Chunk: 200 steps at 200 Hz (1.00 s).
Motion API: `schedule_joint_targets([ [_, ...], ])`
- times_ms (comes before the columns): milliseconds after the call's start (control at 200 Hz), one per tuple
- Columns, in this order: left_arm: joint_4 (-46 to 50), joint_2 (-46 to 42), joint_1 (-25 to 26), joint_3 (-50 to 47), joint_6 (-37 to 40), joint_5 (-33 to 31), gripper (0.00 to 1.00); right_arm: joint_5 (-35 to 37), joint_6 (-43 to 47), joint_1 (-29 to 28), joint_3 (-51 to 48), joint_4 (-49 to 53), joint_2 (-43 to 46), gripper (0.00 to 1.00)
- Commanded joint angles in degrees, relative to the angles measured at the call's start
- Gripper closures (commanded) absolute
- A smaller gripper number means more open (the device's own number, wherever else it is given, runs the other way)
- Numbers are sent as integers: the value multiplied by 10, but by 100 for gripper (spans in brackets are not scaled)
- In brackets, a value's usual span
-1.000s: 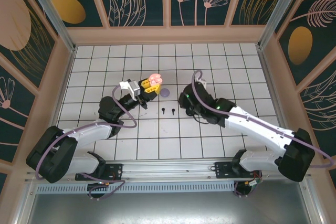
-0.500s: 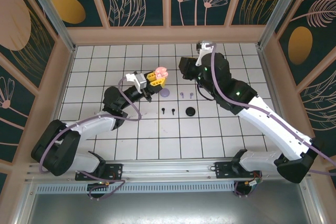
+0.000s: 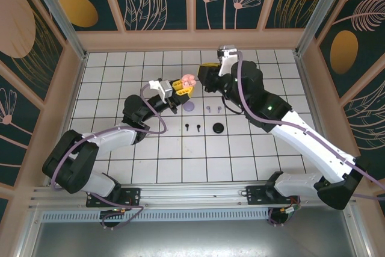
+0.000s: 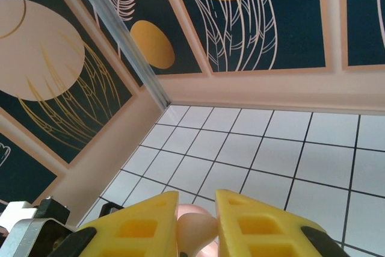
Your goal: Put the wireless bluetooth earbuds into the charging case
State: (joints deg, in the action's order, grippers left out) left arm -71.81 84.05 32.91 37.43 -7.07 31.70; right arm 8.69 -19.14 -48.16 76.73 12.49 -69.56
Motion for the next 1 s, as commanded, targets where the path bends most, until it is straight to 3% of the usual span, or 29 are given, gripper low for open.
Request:
schedule_joint_targets([
  [0, -25, 2, 0, 18, -8, 12, 100, -14, 7, -8, -11, -35, -11, 79],
  [996, -32, -5, 0, 15, -10, 13, 100, -14, -19, -13, -53, -63, -51, 81],
])
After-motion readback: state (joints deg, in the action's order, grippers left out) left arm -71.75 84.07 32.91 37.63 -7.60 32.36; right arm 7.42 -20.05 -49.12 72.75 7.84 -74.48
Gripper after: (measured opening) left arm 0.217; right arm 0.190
